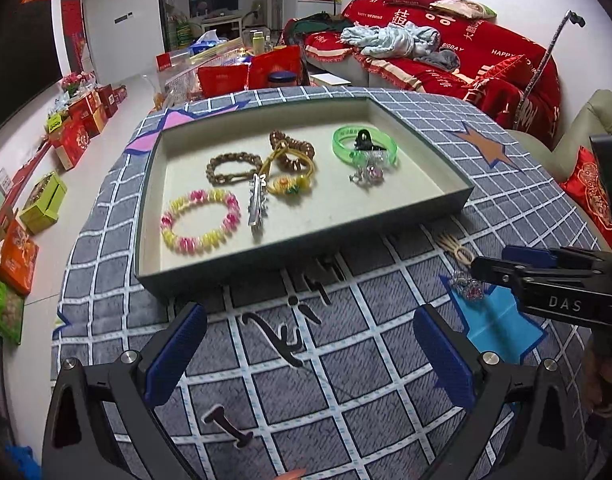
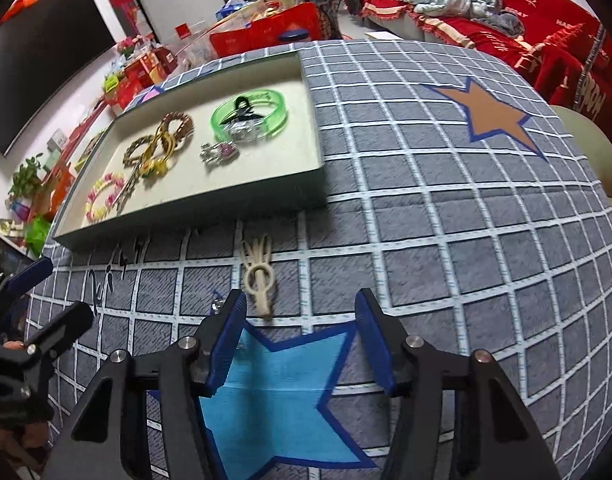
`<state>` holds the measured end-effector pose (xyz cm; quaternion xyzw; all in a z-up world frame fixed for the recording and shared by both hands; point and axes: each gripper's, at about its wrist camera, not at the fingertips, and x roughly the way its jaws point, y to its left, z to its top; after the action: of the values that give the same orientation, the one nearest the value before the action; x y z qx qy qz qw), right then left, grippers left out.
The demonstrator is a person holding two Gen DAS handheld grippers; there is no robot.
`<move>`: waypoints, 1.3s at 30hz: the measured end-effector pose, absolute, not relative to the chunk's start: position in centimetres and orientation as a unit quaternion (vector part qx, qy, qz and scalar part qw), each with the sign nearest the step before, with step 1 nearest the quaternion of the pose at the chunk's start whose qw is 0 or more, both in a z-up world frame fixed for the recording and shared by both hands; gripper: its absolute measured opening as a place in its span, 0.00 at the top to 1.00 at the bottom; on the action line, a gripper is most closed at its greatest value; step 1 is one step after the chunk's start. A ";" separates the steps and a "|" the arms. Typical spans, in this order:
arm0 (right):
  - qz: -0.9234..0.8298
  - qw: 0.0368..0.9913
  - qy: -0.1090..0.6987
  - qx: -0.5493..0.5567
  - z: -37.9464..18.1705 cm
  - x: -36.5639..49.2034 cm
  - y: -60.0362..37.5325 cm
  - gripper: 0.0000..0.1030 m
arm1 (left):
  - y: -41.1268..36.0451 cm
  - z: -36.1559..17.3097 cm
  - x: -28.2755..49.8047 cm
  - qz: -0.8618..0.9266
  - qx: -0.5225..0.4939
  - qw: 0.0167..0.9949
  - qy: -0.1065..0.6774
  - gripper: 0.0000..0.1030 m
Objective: Organize jewelry
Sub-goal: 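Move both tools back toward the cream bunny-ear clip and silver charm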
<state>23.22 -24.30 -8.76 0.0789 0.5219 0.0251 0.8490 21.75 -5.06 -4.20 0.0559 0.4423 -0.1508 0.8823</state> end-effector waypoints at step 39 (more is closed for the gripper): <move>0.052 0.857 0.513 -0.011 -8.5 23.0 -20.2 0.91 | -5.9 -6.3 21.0 -0.151 0.043 0.867 0.472 0.00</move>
<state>23.04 -20.16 -8.55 -0.0109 0.5130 0.0515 0.8568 21.02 -5.92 -6.33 0.0429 0.4724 -0.1507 0.8674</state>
